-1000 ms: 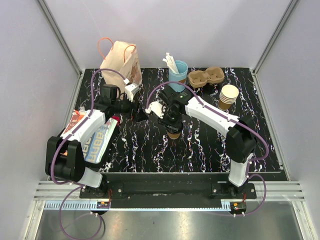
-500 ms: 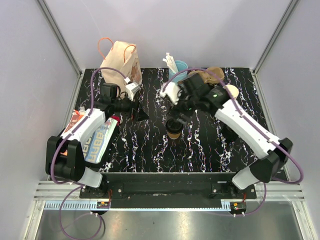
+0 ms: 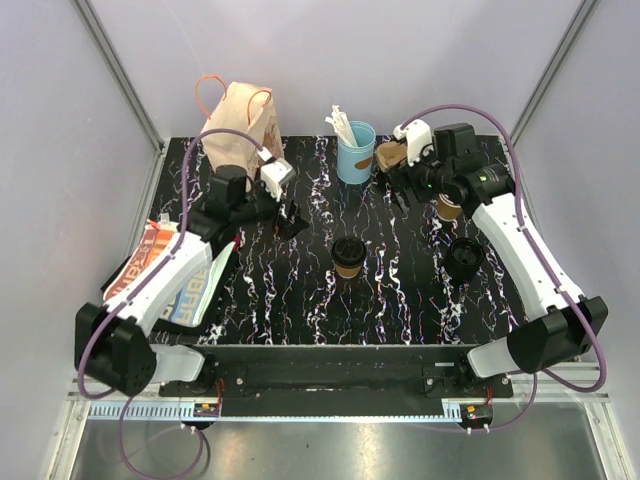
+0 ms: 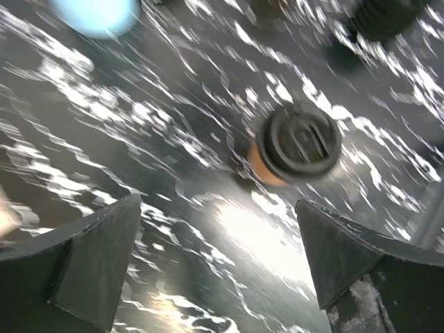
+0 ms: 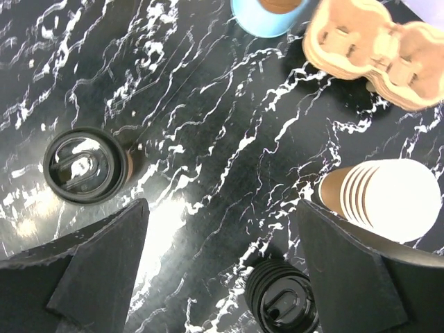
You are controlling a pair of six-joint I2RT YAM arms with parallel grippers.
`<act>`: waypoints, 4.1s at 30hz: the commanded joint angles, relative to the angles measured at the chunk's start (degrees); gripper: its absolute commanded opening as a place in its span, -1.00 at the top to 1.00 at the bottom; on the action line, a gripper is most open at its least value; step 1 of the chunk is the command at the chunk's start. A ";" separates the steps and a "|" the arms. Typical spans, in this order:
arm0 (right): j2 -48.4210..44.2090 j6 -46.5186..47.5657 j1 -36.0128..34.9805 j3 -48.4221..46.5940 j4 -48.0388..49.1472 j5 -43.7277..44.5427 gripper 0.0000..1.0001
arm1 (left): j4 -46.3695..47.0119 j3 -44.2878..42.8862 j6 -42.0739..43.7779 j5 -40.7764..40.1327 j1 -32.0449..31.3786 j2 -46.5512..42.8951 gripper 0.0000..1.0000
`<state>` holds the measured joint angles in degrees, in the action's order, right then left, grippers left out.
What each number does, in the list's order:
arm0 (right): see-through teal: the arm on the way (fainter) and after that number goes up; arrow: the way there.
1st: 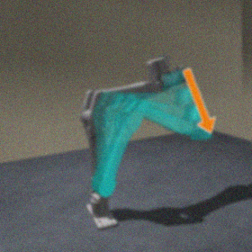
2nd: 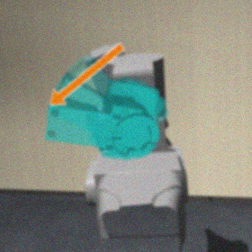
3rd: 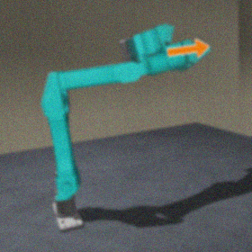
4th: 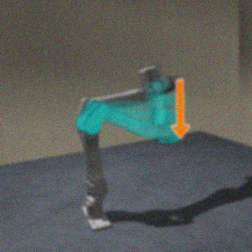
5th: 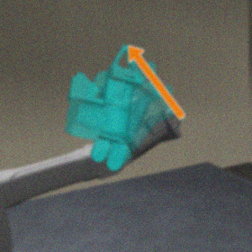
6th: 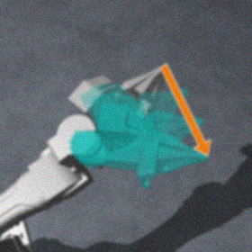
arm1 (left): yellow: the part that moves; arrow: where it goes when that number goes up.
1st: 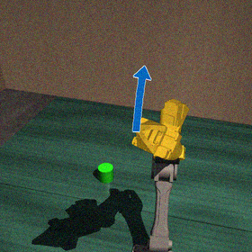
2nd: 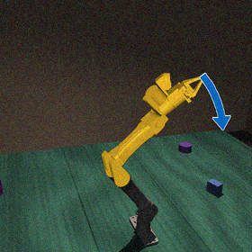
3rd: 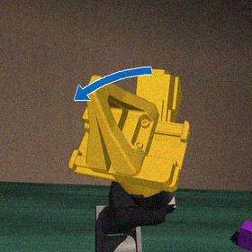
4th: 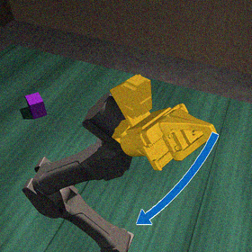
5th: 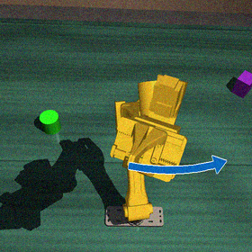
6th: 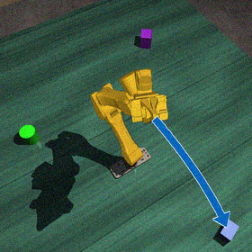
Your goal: Pack the takeout coffee
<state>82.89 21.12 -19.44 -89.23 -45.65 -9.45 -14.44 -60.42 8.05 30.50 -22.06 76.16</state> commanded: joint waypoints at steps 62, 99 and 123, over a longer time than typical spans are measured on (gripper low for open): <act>-1.61 7.62 -14.65 13.12 1.79 -18.16 -0.66 | 24.90 7.25 4.43 -58.63 2.29 -16.75 -0.98; 1.84 4.63 -21.78 14.00 11.55 3.39 -0.41 | 7.79 -35.45 13.75 -38.51 10.72 20.42 -0.98; 0.52 4.98 -21.34 14.26 12.25 5.41 -0.42 | -6.65 -44.34 10.76 -22.33 14.59 28.52 -0.26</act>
<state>85.65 25.63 -40.82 -73.87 -35.31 -5.13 -20.34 -101.32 19.64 4.56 -8.10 104.53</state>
